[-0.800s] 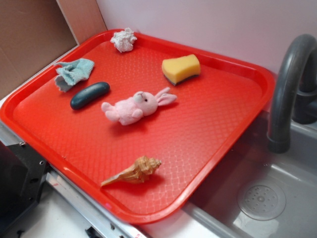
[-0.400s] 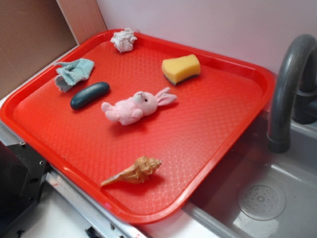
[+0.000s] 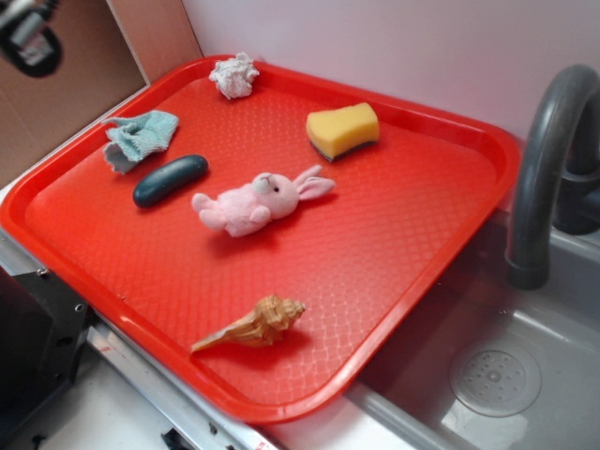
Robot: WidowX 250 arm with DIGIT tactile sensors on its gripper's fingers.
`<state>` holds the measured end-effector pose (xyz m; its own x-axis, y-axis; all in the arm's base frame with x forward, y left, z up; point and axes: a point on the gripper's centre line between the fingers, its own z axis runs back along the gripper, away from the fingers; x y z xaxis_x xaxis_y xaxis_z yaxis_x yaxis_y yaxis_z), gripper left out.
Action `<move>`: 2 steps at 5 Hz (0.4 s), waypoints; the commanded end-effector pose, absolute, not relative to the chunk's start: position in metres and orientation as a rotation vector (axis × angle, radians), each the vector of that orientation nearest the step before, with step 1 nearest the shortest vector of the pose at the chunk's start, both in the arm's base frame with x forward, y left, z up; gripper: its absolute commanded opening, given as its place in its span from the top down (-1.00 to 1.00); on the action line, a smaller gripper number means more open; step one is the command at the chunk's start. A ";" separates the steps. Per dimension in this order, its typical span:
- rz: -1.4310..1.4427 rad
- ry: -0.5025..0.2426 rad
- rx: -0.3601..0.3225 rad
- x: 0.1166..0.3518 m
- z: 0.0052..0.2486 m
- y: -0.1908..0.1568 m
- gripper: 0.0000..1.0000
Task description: Grab the green sponge.
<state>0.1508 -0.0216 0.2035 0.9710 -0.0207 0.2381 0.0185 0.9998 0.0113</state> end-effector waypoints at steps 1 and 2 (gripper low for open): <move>-0.140 -0.383 -0.009 0.213 0.170 -0.045 -1.00; -0.170 -0.413 -0.011 0.241 0.153 -0.054 -1.00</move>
